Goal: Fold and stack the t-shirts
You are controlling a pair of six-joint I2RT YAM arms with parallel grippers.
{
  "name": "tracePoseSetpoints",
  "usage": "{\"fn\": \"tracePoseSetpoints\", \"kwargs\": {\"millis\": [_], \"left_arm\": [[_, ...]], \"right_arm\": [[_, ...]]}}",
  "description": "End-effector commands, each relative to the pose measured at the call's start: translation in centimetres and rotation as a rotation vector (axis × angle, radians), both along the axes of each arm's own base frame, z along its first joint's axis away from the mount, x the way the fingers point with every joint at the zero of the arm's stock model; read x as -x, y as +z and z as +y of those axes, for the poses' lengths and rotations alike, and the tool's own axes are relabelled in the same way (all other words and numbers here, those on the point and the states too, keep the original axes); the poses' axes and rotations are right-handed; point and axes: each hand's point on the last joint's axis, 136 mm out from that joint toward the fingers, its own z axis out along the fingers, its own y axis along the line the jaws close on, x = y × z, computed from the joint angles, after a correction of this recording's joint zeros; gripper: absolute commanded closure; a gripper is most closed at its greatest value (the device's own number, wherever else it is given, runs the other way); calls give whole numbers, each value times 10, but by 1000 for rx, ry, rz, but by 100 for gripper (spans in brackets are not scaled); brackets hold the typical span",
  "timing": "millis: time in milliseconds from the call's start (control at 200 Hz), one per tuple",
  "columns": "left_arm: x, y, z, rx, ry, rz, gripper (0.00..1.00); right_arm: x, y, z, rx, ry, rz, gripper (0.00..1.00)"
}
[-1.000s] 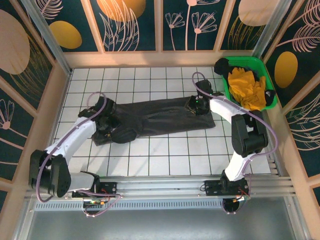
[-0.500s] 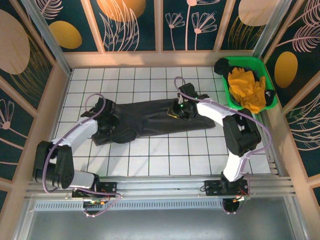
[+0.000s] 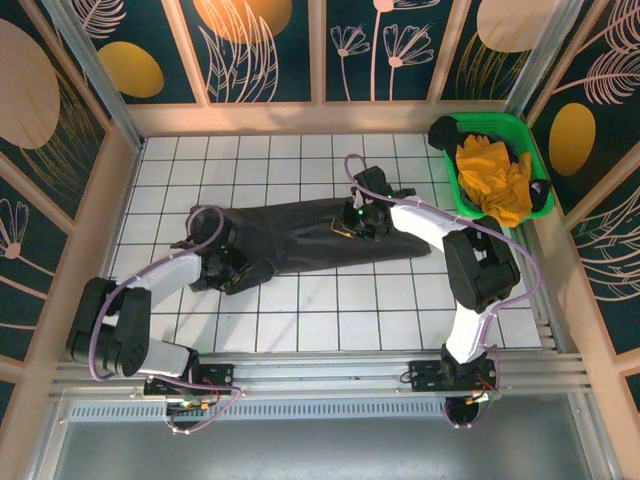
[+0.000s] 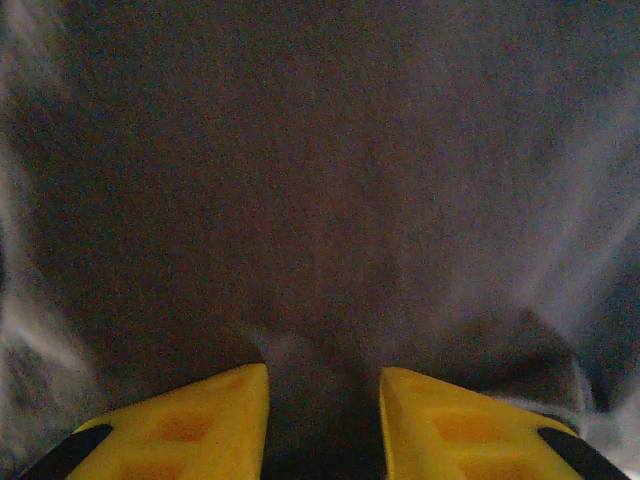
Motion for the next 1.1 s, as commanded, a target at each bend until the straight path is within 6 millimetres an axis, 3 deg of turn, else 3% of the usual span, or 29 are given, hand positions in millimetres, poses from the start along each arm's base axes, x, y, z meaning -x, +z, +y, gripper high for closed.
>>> {"fn": "tracePoseSetpoints", "kwargs": {"millis": [0, 135, 240, 350, 486, 536, 676, 861, 976, 1096], "left_arm": [[27, 0, -17, 61, -89, 33, 65], [56, -7, -23, 110, -119, 90, 67], [57, -1, -22, 94, -146, 88, 70], [35, 25, -16, 28, -141, 15, 73], [-6, 72, -5, -64, -75, -128, 75], [-19, 79, -6, -68, -59, -161, 74], [-41, 66, -26, -15, -84, -145, 64], [-52, 48, -40, -46, -173, -122, 62], [-52, 41, -57, -35, -236, -120, 66], [-37, 29, -69, -40, -287, -87, 66]], "right_arm": [[-10, 6, 2, -2, -1, -26, 81], [-12, 6, 2, 1, -7, -28, 81], [-12, 7, 1, 4, -14, -32, 81], [-11, 11, 0, -5, -21, -47, 81], [-8, 16, -2, -20, -28, -70, 80], [-6, 14, -3, -18, -30, -64, 80], [-2, 15, -5, -20, -34, -62, 80], [0, 20, -10, -10, -48, -78, 80], [2, 18, -11, -9, -49, -72, 80], [3, 15, -13, -5, -54, -67, 80]]}}
